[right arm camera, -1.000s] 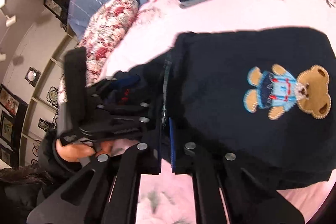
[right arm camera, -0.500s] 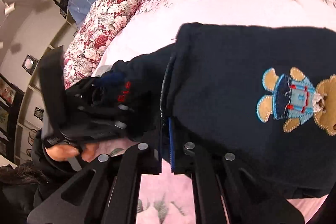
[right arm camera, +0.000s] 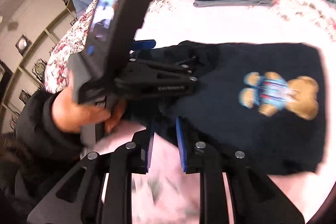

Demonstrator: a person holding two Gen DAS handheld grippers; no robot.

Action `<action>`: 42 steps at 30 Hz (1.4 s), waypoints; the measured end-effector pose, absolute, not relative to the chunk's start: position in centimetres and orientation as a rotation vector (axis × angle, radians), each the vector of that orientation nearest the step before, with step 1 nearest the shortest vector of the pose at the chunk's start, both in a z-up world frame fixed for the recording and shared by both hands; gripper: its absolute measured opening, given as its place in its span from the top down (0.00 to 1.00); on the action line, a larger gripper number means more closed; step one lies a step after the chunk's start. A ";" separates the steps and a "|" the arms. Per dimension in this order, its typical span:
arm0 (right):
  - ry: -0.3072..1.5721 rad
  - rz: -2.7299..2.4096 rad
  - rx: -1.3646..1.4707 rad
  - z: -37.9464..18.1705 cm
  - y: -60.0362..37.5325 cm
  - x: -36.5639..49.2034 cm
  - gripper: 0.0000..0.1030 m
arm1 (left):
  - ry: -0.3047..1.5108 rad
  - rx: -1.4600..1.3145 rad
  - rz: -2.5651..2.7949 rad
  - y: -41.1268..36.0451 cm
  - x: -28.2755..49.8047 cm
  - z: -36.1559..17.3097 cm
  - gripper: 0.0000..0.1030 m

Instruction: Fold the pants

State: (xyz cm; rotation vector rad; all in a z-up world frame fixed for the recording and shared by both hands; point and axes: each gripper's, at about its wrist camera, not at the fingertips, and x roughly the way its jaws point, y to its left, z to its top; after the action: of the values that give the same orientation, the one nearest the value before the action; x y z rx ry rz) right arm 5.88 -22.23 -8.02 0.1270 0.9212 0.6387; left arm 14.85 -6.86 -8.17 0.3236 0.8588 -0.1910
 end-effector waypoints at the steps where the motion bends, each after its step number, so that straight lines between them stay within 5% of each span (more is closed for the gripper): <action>1: 0.889 0.598 0.103 -7.0 -23.4 5.3 0.80 | 0.864 0.320 -0.194 -6.7 15.0 -8.2 0.04; 5: 0.810 0.330 0.225 -4.3 -30.3 7.7 0.79 | 0.870 0.318 -0.184 -6.5 15.2 -8.3 0.02; 11: 1.012 0.231 0.319 -10.8 -33.0 13.4 0.91 | 0.886 0.325 -0.185 -6.4 15.2 -9.0 0.02; 16: 0.983 0.250 0.277 -8.6 -32.2 11.2 0.75 | 0.871 0.315 -0.182 -6.2 14.8 -8.1 0.02; 31: 0.899 0.251 0.167 -5.2 -31.0 12.1 0.73 | 0.852 0.352 -0.219 -6.7 11.1 -7.5 0.02; 37: 0.974 0.181 0.228 -9.2 -32.5 16.2 0.74 | 0.938 0.267 -0.210 -4.7 12.9 -9.1 0.02; 42: 0.916 0.211 0.255 -6.3 -32.6 13.7 0.62 | 0.928 0.255 -0.214 -4.6 12.6 -8.6 0.02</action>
State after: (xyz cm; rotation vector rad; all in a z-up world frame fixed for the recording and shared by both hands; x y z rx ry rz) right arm 13.65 -32.64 -6.29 0.2550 0.9164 0.2108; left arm 12.63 -4.56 -8.59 0.2548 0.9278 -0.2140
